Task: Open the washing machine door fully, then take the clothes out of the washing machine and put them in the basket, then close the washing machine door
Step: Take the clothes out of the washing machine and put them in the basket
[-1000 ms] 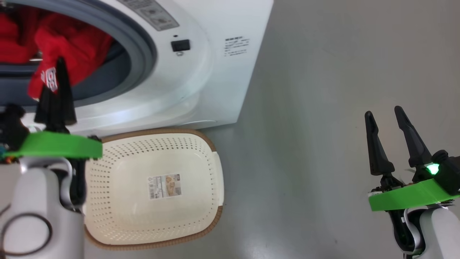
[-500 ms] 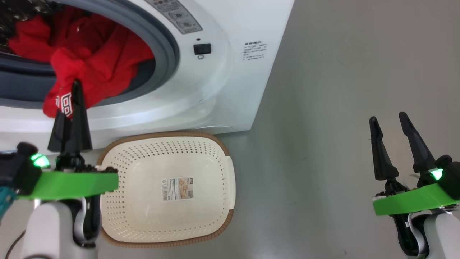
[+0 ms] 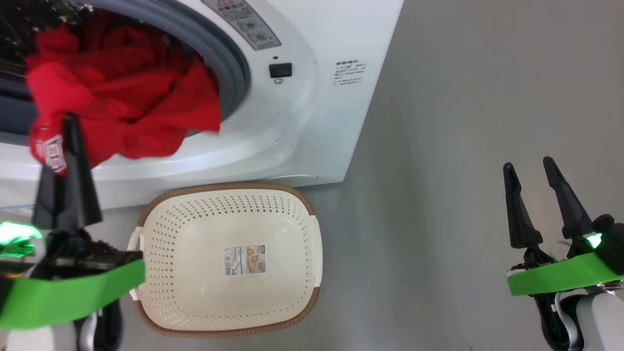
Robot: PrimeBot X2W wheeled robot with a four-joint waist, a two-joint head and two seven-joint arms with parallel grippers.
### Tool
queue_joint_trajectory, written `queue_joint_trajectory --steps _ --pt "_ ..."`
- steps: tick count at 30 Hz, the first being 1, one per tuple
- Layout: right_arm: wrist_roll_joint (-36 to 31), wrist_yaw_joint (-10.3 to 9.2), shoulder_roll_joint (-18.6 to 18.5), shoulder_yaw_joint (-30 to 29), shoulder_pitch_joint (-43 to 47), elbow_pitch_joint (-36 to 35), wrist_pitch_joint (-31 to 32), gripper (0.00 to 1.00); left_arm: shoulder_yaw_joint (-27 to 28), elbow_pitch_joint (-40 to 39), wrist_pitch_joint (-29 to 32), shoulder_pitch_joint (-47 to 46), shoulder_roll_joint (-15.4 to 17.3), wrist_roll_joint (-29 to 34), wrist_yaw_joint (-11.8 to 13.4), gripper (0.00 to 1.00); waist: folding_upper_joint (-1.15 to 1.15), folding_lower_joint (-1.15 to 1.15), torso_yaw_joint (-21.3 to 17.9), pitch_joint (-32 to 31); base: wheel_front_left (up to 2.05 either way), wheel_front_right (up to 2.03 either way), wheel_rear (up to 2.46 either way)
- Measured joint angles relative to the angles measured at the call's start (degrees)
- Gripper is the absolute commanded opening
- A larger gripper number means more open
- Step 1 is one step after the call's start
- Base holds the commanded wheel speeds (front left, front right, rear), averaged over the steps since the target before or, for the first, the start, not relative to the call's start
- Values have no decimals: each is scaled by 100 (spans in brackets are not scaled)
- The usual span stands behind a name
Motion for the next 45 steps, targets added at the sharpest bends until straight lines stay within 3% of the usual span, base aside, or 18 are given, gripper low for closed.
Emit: queue_joint_trajectory --steps 5,13,27,45 --pt "0 0 0 -5 18 1 0 100 23 -336 -1 121 0 -124 0 0 0 0 13 -34 0 0 0" --pt "0 0 2 43 42 18 0 100 -65 18 -1 268 1 -123 0 0 0 0 -6 -89 0 0 0" --pt "8 0 40 123 86 7 0 100 -221 1894 0 463 3 -348 0 0 0 0 -117 139 0 0 0" --pt "8 0 98 27 -232 -99 0 100 -365 3908 1 -385 -1 -43 0 0 0 0 -257 935 0 0 0"
